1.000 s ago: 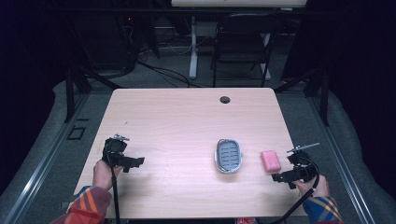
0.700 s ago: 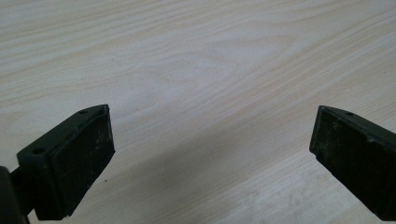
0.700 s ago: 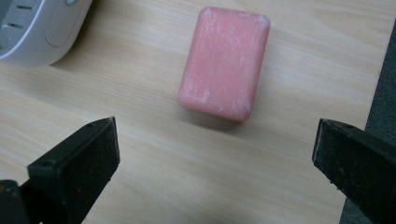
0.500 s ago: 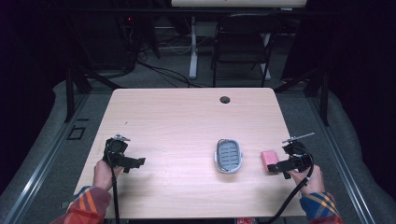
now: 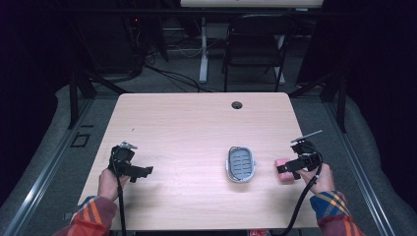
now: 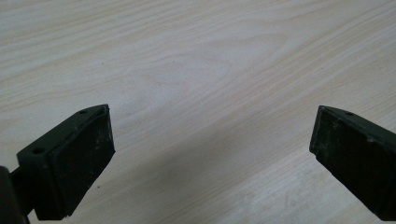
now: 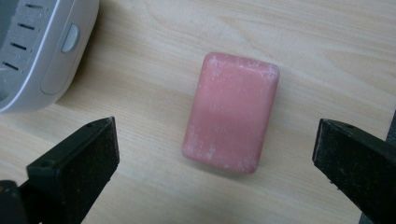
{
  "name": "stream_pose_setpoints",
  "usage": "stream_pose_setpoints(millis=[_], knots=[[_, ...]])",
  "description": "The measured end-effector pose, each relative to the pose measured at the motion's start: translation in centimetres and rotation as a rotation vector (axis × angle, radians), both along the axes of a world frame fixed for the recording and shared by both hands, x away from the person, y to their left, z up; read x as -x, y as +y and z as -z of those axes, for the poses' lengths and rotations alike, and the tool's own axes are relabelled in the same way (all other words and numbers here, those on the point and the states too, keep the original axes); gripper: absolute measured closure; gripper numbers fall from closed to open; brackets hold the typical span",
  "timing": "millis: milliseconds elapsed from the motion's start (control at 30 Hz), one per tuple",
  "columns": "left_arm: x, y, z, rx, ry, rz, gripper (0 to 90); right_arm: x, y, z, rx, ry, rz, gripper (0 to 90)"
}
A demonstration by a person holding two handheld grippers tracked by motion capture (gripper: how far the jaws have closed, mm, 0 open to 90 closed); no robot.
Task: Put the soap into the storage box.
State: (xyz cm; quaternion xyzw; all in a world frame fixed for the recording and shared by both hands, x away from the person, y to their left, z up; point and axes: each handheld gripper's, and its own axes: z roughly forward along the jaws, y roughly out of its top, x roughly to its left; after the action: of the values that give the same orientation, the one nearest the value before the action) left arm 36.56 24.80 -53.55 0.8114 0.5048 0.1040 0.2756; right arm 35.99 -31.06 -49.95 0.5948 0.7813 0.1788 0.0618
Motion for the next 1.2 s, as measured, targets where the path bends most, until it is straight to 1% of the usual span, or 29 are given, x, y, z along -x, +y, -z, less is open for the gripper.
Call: stream_pose_setpoints(millis=[67,100,133,267,300,333,367,400,433,533,567,633,700,733,767,800,833,900,933,967,1000,1067,1100,1133,1200], knots=[[-0.1,-0.1,0.1,-0.004,-0.005,0.003,0.0,-0.5,0.1,0.1,-0.001,0.033,-0.008,0.1],[-0.2,-0.1,0.1,-0.006,0.001,0.009,0.0,-0.7,0.2,0.3,-0.002,0.034,-0.001,0.1],[-0.2,-0.2,0.1,-0.005,0.001,0.006,0.0,-1.0,0.2,0.4,0.010,0.056,-0.004,0.1],[-0.2,-0.2,0.2,-0.004,0.004,0.007,0.0,-1.9,0.3,1.0,0.014,0.093,0.005,0.1],[-0.2,-0.2,0.2,-0.005,0.003,0.008,0.0,-2.0,0.3,1.1,0.019,0.097,0.015,0.1],[-0.2,-0.2,0.2,-0.007,0.003,0.010,0.0,-2.1,0.3,1.4,0.007,0.093,0.030,0.2],[-0.2,-0.2,0.2,-0.004,0.004,0.009,0.0,-2.4,0.2,1.5,0.015,0.124,0.020,0.5],[-0.2,-0.2,0.1,-0.002,0.004,0.008,0.0,-2.4,0.2,1.5,0.015,0.124,0.020,0.5],[-0.2,-0.2,0.1,-0.002,0.005,0.012,0.0,-2.5,0.3,1.7,0.005,0.116,0.040,0.9],[-0.2,-0.2,0.1,-0.006,0.004,0.016,0.0,-2.9,0.1,1.9,0.016,0.151,0.031,0.9],[-0.2,-0.2,0.1,-0.006,0.004,0.017,0.0,-3.0,0.2,2.1,0.010,0.151,0.039,0.8],[-0.2,-0.3,0.1,-0.006,0.006,0.017,0.0,-3.3,0.2,2.3,0.013,0.173,0.040,0.2],[-0.2,-0.3,0.1,-0.006,0.011,0.019,0.0,-3.4,0.3,2.3,0.023,0.174,0.039,0.1],[-0.2,-0.3,0.1,-0.006,0.012,0.017,0.0,-3.4,0.3,2.5,0.013,0.165,0.048,0.1],[-0.2,-0.3,0.1,-0.008,0.010,0.019,0.0,-3.5,0.3,2.4,0.021,0.179,0.039,0.1],[-0.2,-0.3,0.1,-0.007,0.014,0.023,0.0,-3.6,0.4,2.4,0.024,0.175,0.045,0.2],[-0.2,-0.2,0.1,-0.007,0.012,0.023,0.0,-3.6,0.4,2.5,0.022,0.179,0.044,1.4],[-0.1,-0.3,0.1,-0.005,0.014,0.022,0.0,-3.8,0.6,2.8,0.028,0.194,0.047,9.7],[-0.1,-0.3,0.1,-0.004,0.015,0.022,0.0,-3.8,0.6,2.8,0.028,0.194,0.047,9.7],[-0.1,-0.3,0.1,-0.003,0.018,0.024,0.0,-3.9,0.5,2.7,0.037,0.209,0.030,9.8],[-0.1,-0.3,0.1,-0.005,0.022,0.030,0.0,-3.9,0.7,2.8,0.032,0.199,0.045,10.2],[-0.1,-0.4,0.1,-0.006,0.022,0.035,0.0,-3.9,0.8,2.9,0.034,0.192,0.045,11.9],[-0.1,-0.4,0.1,-0.008,0.022,0.038,0.0,-4.0,0.9,3.0,0.036,0.193,0.059,13.2],[-0.1,-0.4,0.1,-0.008,0.022,0.039,0.0,-4.0,0.9,3.0,0.036,0.193,0.059,13.2],[-0.1,-0.4,0.1,-0.008,0.018,0.036,0.0,-4.2,1.0,3.0,0.049,0.209,0.053,14.4]])
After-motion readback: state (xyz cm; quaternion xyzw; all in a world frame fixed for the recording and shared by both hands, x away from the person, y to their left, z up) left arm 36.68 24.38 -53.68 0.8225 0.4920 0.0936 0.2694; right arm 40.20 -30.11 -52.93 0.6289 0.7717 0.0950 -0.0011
